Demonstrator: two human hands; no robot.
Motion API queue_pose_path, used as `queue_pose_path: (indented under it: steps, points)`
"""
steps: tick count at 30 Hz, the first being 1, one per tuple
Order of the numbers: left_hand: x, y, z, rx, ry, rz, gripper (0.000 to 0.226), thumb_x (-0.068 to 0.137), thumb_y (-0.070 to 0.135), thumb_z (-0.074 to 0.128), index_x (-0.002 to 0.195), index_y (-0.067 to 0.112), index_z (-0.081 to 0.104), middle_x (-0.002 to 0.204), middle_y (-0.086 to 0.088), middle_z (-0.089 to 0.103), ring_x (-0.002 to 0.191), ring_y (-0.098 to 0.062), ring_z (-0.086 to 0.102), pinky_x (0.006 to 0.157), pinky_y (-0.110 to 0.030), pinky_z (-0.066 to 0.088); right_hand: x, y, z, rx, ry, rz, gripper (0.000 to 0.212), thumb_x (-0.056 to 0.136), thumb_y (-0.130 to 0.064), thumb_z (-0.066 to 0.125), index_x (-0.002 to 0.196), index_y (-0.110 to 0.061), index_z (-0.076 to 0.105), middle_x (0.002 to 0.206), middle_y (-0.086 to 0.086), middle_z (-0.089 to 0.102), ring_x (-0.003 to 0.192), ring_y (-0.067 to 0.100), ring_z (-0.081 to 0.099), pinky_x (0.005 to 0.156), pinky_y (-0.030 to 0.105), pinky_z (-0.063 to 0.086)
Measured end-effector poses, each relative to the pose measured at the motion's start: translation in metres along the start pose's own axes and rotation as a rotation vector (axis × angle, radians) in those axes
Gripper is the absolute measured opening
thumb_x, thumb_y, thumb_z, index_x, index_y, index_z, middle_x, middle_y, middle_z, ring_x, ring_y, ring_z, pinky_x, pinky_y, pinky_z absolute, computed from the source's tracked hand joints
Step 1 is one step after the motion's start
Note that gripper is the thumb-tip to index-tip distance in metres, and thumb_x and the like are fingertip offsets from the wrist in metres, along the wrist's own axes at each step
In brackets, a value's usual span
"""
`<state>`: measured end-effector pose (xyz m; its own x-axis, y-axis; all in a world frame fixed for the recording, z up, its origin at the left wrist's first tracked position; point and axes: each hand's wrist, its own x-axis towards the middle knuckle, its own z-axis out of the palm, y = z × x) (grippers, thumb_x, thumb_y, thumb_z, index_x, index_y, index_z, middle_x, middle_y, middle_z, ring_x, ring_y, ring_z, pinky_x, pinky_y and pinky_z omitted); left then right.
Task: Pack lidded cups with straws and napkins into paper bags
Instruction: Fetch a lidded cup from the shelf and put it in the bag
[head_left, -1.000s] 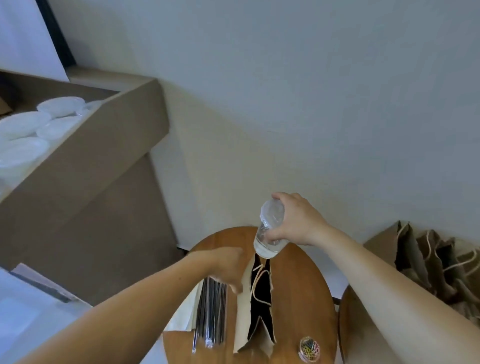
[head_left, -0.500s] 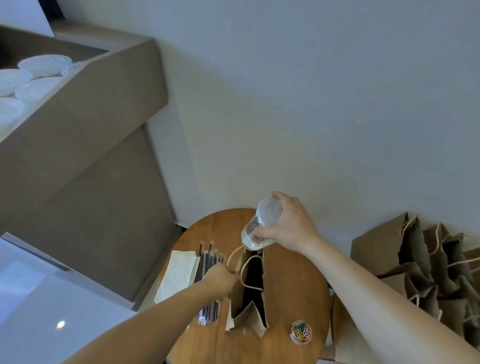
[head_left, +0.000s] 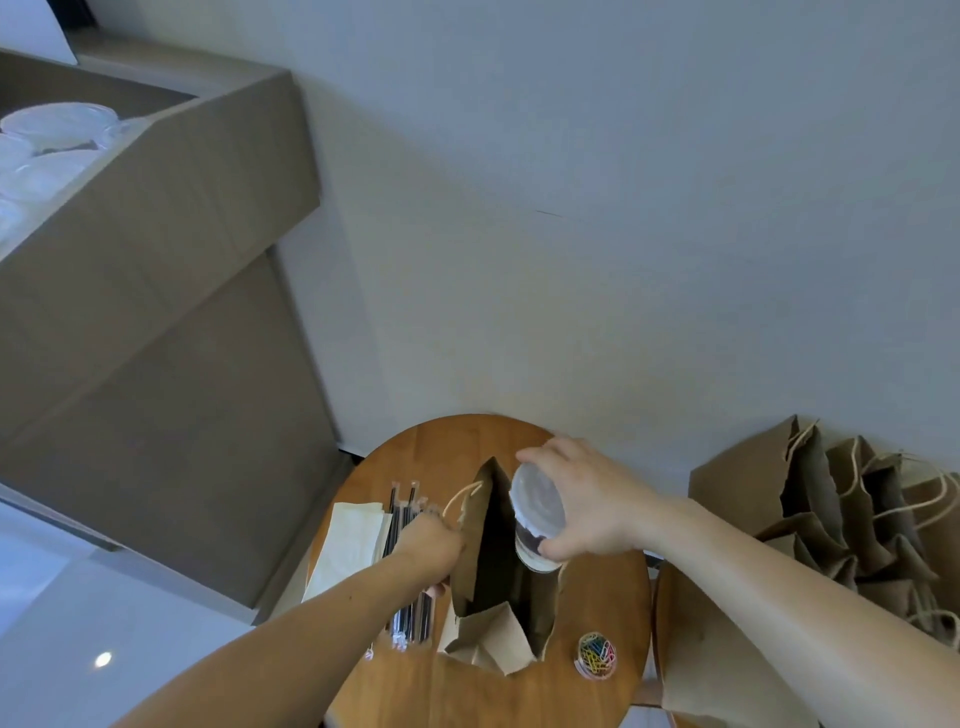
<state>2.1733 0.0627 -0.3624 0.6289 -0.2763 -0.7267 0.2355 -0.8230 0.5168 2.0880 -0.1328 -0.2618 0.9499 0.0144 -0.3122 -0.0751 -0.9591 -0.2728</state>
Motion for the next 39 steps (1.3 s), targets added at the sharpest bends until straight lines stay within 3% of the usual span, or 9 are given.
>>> queue_pose_path:
  steps: [3, 7, 9, 12, 15, 22, 26, 29, 39]
  points:
    - [-0.002, 0.003, 0.005, 0.054, 0.019, 0.048, 0.025, 0.100, 0.021, 0.045, 0.096, 0.004, 0.064, 0.057, -0.007, 0.064, 0.048, -0.017, 0.067, 0.051, -0.025, 0.057, 0.005, -0.009, 0.019, -0.135, -0.090, -0.058, 0.101, 0.064, -0.057, 0.073, 0.146, -0.032, 0.019, 0.139, -0.004, 0.030, 0.124, 0.018, 0.034, 0.094, 0.038, 0.048]
    - [-0.004, -0.001, 0.012, 0.099, -0.008, 0.104, 0.029, 0.100, 0.021, 0.044, 0.092, 0.004, 0.066, 0.073, -0.014, 0.071, 0.060, -0.022, 0.072, 0.065, -0.032, 0.062, 0.015, -0.019, 0.051, -0.252, -0.222, -0.041, 0.103, 0.066, -0.057, 0.074, 0.147, -0.026, 0.018, 0.139, 0.007, 0.034, 0.121, 0.028, 0.041, 0.087, 0.035, 0.048]
    - [-0.003, -0.005, 0.014, 0.083, -0.003, 0.133, 0.028, 0.099, 0.022, 0.046, 0.089, 0.006, 0.066, 0.070, -0.011, 0.070, 0.059, -0.021, 0.072, 0.058, -0.029, 0.061, 0.019, -0.024, 0.067, -0.298, -0.268, -0.036, 0.101, 0.067, -0.056, 0.074, 0.146, -0.023, 0.020, 0.136, 0.010, 0.037, 0.116, 0.030, 0.044, 0.083, 0.034, 0.048]
    - [-0.001, -0.010, 0.016, 0.065, 0.014, 0.156, 0.022, 0.098, 0.024, 0.049, 0.085, 0.013, 0.063, 0.072, -0.007, 0.068, 0.056, -0.017, 0.069, 0.046, -0.021, 0.054, 0.023, -0.024, 0.083, -0.268, -0.339, 0.062, 0.101, 0.068, -0.053, 0.075, 0.147, -0.022, 0.020, 0.133, 0.011, 0.036, 0.112, 0.032, 0.046, 0.087, 0.038, 0.051]
    - [0.002, -0.016, 0.017, 0.082, 0.042, 0.156, 0.020, 0.098, 0.025, 0.050, 0.084, 0.017, 0.062, 0.075, -0.005, 0.067, 0.059, -0.015, 0.070, 0.049, -0.021, 0.056, 0.029, -0.018, 0.092, -0.191, -0.408, 0.229, 0.105, 0.069, -0.055, 0.072, 0.151, -0.025, 0.014, 0.139, 0.013, 0.032, 0.114, 0.036, 0.050, 0.090, 0.039, 0.052]
    - [0.003, -0.021, 0.016, 0.055, 0.037, 0.166, 0.020, 0.098, 0.025, 0.050, 0.091, 0.014, 0.065, 0.081, -0.006, 0.070, 0.067, -0.017, 0.072, 0.062, -0.031, 0.062, 0.054, -0.015, 0.119, -0.103, -0.423, 0.489, 0.099, 0.066, -0.055, 0.074, 0.142, -0.026, 0.019, 0.132, 0.016, 0.033, 0.108, 0.038, 0.054, 0.084, 0.041, 0.052]
    - [0.000, -0.022, 0.018, 0.020, 0.014, 0.159, 0.022, 0.099, 0.026, 0.048, 0.093, 0.014, 0.064, 0.082, -0.007, 0.071, 0.068, -0.018, 0.073, 0.063, -0.033, 0.062, 0.066, -0.017, 0.145, -0.107, -0.438, 0.488, 0.100, 0.074, -0.049, 0.070, 0.148, -0.023, 0.008, 0.136, 0.021, 0.029, 0.115, 0.039, 0.050, 0.087, 0.042, 0.047]
    - [0.000, -0.024, 0.019, 0.030, 0.036, 0.159, 0.026, 0.100, 0.030, 0.048, 0.091, 0.015, 0.066, 0.082, -0.006, 0.071, 0.070, -0.019, 0.073, 0.066, -0.034, 0.063, 0.073, -0.021, 0.165, -0.184, -0.392, 0.411, 0.094, 0.074, -0.052, 0.067, 0.145, -0.019, 0.015, 0.131, 0.021, 0.033, 0.113, 0.039, 0.048, 0.090, 0.048, 0.045]
    - [0.007, -0.036, 0.016, 0.033, 0.089, 0.136, 0.019, 0.099, 0.031, 0.051, 0.084, 0.029, 0.063, 0.080, 0.007, 0.067, 0.068, -0.007, 0.067, 0.045, -0.007, 0.041, 0.081, -0.021, 0.198, -0.199, -0.408, 0.394, 0.091, 0.083, -0.049, 0.062, 0.152, -0.018, 0.010, 0.148, 0.022, 0.022, 0.126, 0.040, 0.043, 0.099, 0.047, 0.042]
